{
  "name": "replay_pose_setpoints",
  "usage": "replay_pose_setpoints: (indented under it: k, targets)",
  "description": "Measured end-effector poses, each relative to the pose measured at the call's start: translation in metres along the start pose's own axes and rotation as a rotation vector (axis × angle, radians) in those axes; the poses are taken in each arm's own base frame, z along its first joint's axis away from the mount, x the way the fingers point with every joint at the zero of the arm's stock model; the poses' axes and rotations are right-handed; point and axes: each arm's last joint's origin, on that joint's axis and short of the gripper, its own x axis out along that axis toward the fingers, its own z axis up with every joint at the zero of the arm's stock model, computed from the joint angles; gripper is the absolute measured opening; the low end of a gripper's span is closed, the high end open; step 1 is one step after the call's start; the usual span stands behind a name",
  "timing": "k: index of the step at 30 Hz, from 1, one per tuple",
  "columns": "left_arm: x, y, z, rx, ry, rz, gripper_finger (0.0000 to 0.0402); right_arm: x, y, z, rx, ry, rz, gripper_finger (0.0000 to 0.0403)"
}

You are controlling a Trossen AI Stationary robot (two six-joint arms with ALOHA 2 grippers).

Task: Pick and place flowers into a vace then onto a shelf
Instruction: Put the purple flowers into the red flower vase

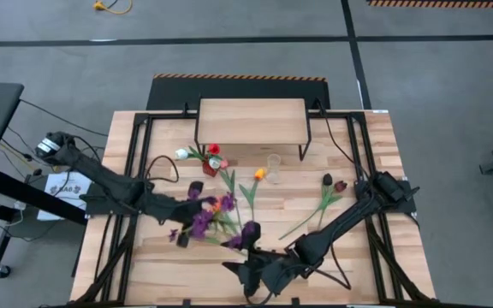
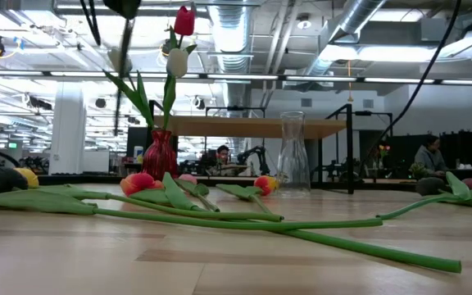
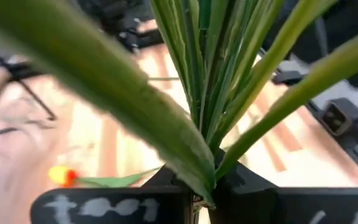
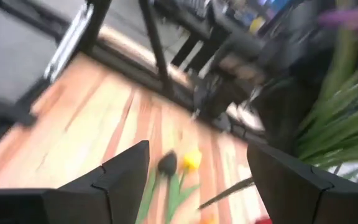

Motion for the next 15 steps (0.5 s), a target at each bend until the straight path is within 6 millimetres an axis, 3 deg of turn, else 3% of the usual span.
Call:
replay_pose_setpoints:
  k: [6,15]
  targets:
    - [-0.022,0.023,0.009,0.027,-0.062,0.144,0.0000,-0.002,0.001,-0.010,0.043,0.094,0.029,0.0265]
    - [-0.063,0.043,0.015,-0.005,-0.122,0.459,0.0000,-0.014,0.013,-0.006,0.141,0.080,0.052,0.0265]
